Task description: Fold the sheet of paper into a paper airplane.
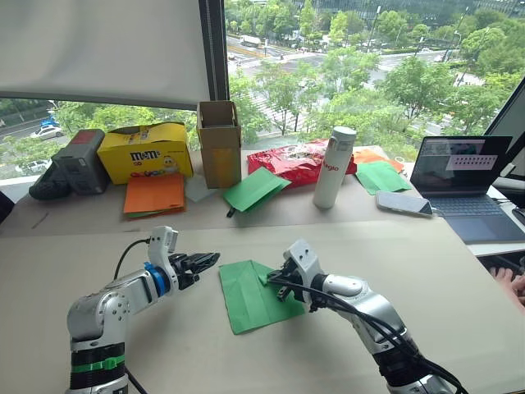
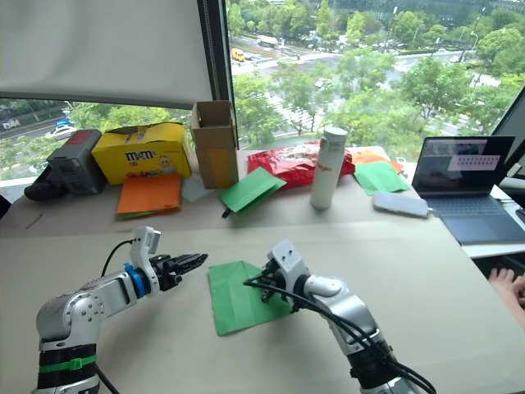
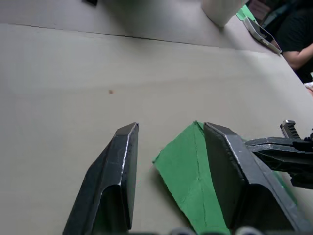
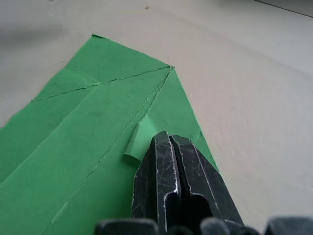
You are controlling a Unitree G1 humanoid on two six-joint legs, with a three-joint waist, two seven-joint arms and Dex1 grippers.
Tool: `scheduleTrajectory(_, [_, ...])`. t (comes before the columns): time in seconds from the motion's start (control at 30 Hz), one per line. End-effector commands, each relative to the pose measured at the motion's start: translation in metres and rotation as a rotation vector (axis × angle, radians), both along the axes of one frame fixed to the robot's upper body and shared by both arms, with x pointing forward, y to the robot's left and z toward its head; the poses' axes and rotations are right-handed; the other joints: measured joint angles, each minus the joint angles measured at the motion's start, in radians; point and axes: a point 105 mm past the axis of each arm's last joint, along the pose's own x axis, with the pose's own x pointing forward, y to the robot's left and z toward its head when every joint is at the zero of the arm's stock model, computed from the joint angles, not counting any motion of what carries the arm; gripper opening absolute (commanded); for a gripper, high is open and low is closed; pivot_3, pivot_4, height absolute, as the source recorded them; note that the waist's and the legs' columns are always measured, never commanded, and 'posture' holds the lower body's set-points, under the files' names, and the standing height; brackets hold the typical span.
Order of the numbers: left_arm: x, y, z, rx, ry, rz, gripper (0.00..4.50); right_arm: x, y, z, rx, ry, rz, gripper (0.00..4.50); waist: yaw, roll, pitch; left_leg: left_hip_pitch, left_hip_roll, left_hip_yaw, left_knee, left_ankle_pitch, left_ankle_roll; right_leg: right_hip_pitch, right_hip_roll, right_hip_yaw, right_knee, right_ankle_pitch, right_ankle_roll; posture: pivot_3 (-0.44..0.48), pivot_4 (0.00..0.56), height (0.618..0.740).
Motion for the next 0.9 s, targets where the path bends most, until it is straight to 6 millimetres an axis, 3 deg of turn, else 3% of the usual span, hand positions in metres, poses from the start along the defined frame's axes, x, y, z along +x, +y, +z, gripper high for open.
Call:
scheduleTrajectory(0.03, [-0.010,-0.006,-0.002,-0.011,0.045,0.017,3.12,-0.008,0.008,-0.016,-0.023,0.065,0.042,0.00,0.005,0.000,0.000,0.000,0.000,0.000,0.000,0.000,0.000,0.000,0.000,0.000,0.000,0.000,0.000,0.000,0.150,0.739])
scheduleTrajectory(0.13, [-0.017,-0.022,-0.018,0.012,0.115,-0.016,3.12,-0.008,0.010,-0.016,-0.022,0.063,0.048,0.00,0.006,-0.001,0.000,0.000,-0.001,0.000,0.000,0.000,-0.001,0.000,-0.001,0.001,0.000,0.000,0.000,0.000,0.150,0.739])
scheduleTrajectory(0.47, [-0.007,-0.052,-0.025,-0.042,0.179,-0.046,3.12,-0.008,0.008,-0.015,-0.021,0.059,0.036,0.00,0.010,-0.001,-0.001,0.001,-0.002,0.000,0.000,-0.004,-0.008,0.001,-0.001,0.001,0.000,0.000,0.000,0.000,0.150,0.739])
scheduleTrajectory(0.57, [-0.004,-0.061,-0.023,-0.073,0.185,-0.072,2.31,-0.008,0.006,-0.015,-0.023,0.056,0.023,0.00,0.010,-0.001,-0.001,0.001,-0.002,0.000,0.000,-0.004,-0.008,0.001,-0.001,0.001,-0.001,0.000,0.000,0.000,0.150,0.739])
scheduleTrajectory(0.77, [-0.003,-0.071,-0.018,-0.097,0.183,-0.117,0.27,-0.007,0.002,-0.014,-0.025,0.049,0.003,0.00,0.008,-0.002,0.000,0.001,-0.002,0.000,0.000,-0.003,-0.008,0.001,-0.001,0.001,-0.001,0.000,0.000,0.000,0.150,0.739])
scheduleTrajectory(0.8, [-0.004,-0.071,-0.017,-0.100,0.181,-0.121,0.06,-0.006,0.001,-0.013,-0.025,0.047,-0.001,0.00,0.008,-0.002,0.000,0.001,-0.002,0.000,0.000,-0.003,-0.008,0.001,-0.001,0.001,0.000,0.000,0.000,0.000,0.150,0.739])
scheduleTrajectory(0.9, [-0.006,-0.073,-0.015,-0.074,0.167,-0.159,0.06,-0.006,0.000,-0.013,-0.025,0.044,-0.007,0.00,0.009,-0.002,0.000,0.000,-0.002,0.000,0.000,-0.003,-0.008,0.001,-0.001,0.001,-0.001,0.000,0.000,0.000,0.150,0.739])
